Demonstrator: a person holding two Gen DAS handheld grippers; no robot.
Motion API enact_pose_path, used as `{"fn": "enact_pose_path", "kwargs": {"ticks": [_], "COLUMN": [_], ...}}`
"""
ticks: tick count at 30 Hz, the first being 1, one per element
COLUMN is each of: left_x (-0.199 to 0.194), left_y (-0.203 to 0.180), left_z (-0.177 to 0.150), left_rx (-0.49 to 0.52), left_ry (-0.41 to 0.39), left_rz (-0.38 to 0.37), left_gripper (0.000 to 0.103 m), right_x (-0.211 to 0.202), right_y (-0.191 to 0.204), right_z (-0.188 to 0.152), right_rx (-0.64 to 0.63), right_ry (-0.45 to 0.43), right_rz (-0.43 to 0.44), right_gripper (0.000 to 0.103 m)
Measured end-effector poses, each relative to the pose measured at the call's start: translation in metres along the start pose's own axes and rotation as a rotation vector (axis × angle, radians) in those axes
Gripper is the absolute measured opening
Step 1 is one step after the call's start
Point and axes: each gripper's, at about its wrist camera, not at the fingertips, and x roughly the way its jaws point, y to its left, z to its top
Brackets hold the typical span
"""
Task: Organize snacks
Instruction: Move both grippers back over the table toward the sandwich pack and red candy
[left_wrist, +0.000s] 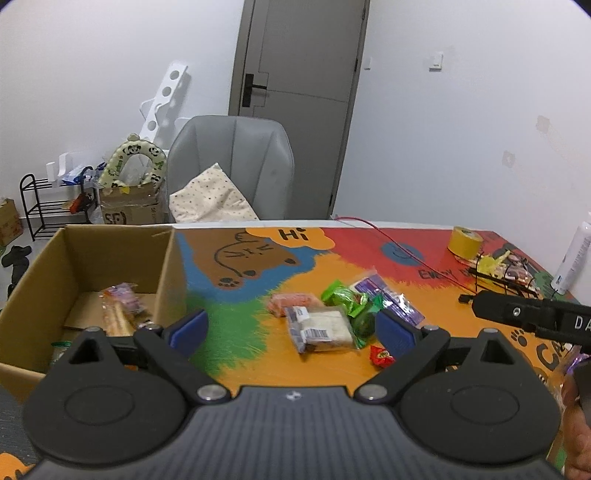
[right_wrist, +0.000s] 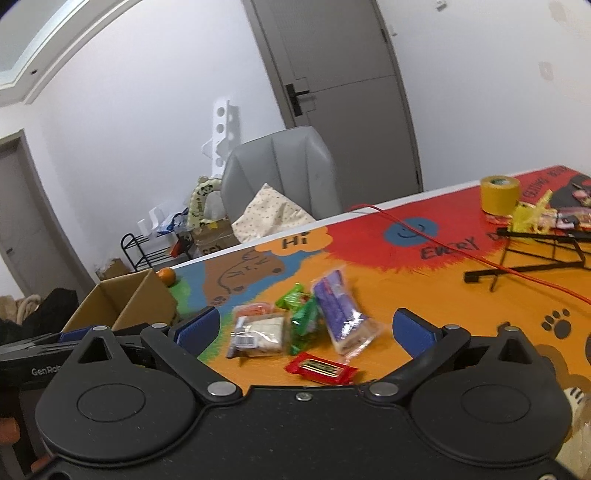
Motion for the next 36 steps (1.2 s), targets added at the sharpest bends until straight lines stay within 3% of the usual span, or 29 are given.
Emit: {"fn": "enact_pose_path", "kwargs": {"ticks": [12, 17, 22, 36], "left_x": [0.029, 0.040, 0.050, 0.073], "left_y": [-0.015, -0.013, -0.015, -0.016], "left_z": [-0.007, -0.009, -0.013, -0.021], "left_rx": [0.021, 0.013, 0.012, 0.009], "left_ry": [0.026, 0.037, 0.044, 0.070], "left_rz": [-0.027, -0.028, -0.034, -0.032], "left_gripper": [0.096, 0.095, 0.094, 0.090], "right_x": [0.028, 0.043, 0.055, 0.092], "right_y": [-0.018, -0.017, -0.018, -0.015], "right_z": [-0.018, -0.023, -0.027, -0.034], "right_rx": [0.013, -0.010, -0.016, -0.072], "right_ry": [0.056, 0.089, 0.112, 0.166], "right_rz": [0.005, 0.027, 0.038, 0.053], "right_gripper": [0.099, 0.075, 0.067, 0.066]}}
